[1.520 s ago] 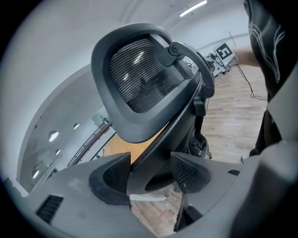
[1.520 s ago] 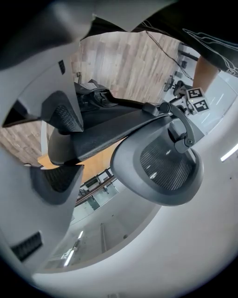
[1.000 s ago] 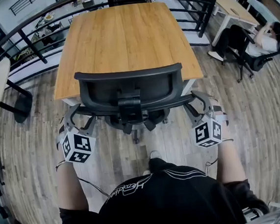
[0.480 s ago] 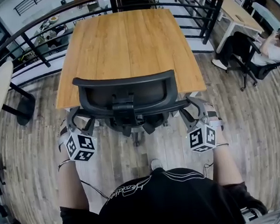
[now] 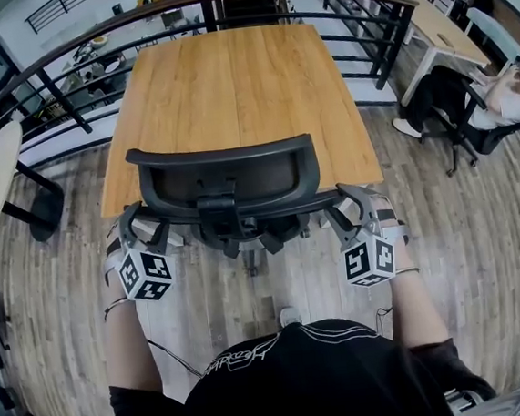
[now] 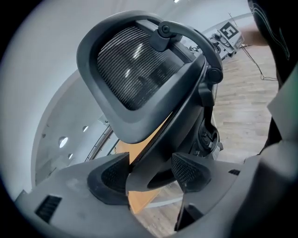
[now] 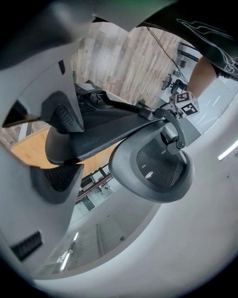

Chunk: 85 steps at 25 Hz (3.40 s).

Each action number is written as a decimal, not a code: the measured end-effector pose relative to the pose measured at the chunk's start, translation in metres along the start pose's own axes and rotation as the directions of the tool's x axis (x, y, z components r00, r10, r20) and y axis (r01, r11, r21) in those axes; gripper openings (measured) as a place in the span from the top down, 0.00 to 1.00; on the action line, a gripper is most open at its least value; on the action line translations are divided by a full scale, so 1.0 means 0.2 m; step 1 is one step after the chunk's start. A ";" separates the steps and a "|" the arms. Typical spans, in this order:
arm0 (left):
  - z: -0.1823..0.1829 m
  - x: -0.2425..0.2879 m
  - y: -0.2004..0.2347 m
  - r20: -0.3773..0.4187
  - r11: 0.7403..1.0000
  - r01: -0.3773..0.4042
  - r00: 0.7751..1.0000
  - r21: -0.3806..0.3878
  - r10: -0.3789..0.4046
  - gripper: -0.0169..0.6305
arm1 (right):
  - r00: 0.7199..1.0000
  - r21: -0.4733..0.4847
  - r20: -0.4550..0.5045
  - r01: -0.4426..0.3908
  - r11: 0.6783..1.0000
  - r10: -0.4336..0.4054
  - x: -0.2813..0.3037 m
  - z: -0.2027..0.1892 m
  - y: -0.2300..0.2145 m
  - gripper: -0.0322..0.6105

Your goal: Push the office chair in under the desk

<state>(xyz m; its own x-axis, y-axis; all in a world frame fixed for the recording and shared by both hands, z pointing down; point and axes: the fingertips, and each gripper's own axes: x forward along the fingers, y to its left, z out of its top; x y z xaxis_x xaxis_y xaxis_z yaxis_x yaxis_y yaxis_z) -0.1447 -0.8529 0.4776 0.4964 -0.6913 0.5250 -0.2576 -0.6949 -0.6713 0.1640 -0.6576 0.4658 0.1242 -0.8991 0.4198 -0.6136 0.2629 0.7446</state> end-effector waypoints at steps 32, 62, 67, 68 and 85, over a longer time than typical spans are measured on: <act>0.00 -0.34 0.12 0.200 0.848 0.085 0.980 -0.523 0.025 0.54 | 0.969 0.330 0.244 -0.130 0.935 0.049 -0.20 0.07 -0.13 0.58; 0.28 -1.97 -0.94 0.787 0.434 0.774 0.583 -0.462 -0.202 0.96 | 0.811 0.708 0.580 -0.550 0.443 0.079 -1.67 1.01 0.99 0.88; 0.41 -2.16 -1.21 0.792 0.441 0.782 0.569 -0.440 -0.220 0.96 | 0.798 0.714 0.599 -0.567 0.412 0.060 -1.94 0.89 1.07 0.88; 0.43 -2.20 -1.25 0.791 0.457 0.777 0.571 -0.434 -0.220 0.96 | 0.793 0.709 0.606 -0.573 0.411 0.058 -2.00 0.87 1.08 0.88; 0.57 -2.73 -1.50 0.812 0.579 0.720 0.561 -0.383 -0.160 0.96 | 0.738 0.626 0.674 -0.592 0.508 0.032 -2.56 0.88 1.16 0.89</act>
<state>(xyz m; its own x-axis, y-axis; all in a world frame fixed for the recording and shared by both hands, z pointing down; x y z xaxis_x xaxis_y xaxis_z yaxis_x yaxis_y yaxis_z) -0.2430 -0.2442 0.3336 0.9930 -0.1157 -0.0229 -0.1093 -0.9758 0.1894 -0.1788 -0.1970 0.3326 -0.4530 -0.8914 -0.0161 -0.8728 0.4471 -0.1956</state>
